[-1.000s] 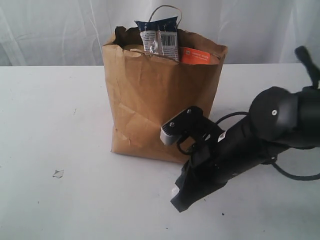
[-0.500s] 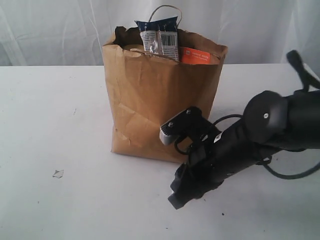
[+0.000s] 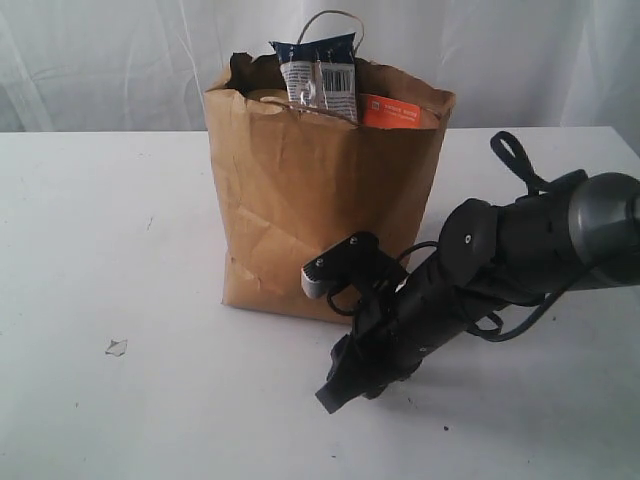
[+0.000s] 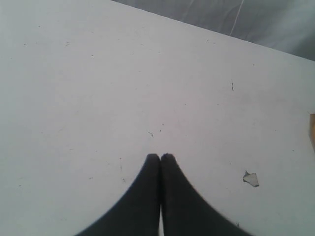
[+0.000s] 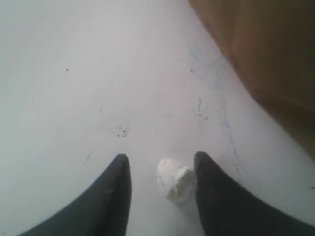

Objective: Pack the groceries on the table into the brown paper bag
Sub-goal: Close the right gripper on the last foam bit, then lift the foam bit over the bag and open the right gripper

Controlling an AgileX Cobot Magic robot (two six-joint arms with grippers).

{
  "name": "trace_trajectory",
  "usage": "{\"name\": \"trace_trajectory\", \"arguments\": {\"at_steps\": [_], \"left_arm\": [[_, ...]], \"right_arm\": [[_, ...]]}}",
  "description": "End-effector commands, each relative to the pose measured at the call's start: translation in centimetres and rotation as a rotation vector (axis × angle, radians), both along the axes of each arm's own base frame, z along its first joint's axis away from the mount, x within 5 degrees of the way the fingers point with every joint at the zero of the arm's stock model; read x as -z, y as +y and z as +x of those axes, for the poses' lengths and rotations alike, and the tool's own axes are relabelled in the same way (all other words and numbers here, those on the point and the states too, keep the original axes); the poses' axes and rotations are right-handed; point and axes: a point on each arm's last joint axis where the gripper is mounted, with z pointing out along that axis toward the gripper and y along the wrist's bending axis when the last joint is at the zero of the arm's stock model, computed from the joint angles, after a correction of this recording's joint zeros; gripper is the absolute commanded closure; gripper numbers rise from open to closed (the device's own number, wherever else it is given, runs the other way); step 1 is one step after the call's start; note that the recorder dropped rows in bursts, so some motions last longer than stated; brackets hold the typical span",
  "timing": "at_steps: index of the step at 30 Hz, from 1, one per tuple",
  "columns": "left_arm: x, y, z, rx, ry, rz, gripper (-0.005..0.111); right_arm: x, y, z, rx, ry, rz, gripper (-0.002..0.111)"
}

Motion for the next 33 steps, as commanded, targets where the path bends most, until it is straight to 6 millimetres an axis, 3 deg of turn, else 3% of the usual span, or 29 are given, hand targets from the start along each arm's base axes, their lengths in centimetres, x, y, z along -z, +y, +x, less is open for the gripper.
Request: {"name": "trace_trajectory", "arguments": {"at_steps": [1, 6, 11, 14, 19, 21, 28, 32, 33], "left_arm": [[0.1, 0.0, 0.0, -0.004, -0.001, 0.002, 0.107], [0.1, 0.0, 0.0, -0.004, -0.001, 0.002, 0.107], [0.1, 0.0, 0.0, -0.004, -0.001, 0.002, 0.107], [0.1, 0.0, 0.0, -0.004, -0.001, 0.002, 0.107], [0.1, 0.0, 0.0, -0.004, -0.001, 0.002, 0.107], [0.1, 0.0, 0.0, -0.004, -0.001, 0.002, 0.107], [0.1, 0.0, 0.0, -0.004, -0.001, 0.002, 0.107], [0.1, 0.0, 0.0, -0.004, -0.001, 0.002, 0.107], [0.1, 0.0, 0.0, -0.004, -0.001, 0.002, 0.107]], "right_arm": [[0.1, 0.2, -0.2, -0.022, 0.029, 0.000, 0.077], [0.1, 0.2, -0.7, -0.039, 0.079, -0.004, 0.107], [-1.7, 0.1, -1.8, -0.077, 0.143, 0.024, 0.108], [-4.7, 0.0, -3.2, -0.082, 0.182, 0.096, 0.108], [-10.6, -0.8, -7.7, -0.320, 0.255, 0.249, 0.108], [-12.1, -0.8, -8.2, -0.315, 0.226, 0.324, 0.108], [-18.3, 0.4, -8.3, -0.365, 0.001, 0.655, 0.108], [-22.5, 1.2, -6.8, -0.260, -0.166, 0.873, 0.108], [-24.0, 1.1, -5.7, -0.199, -0.297, 0.901, 0.108]]}}
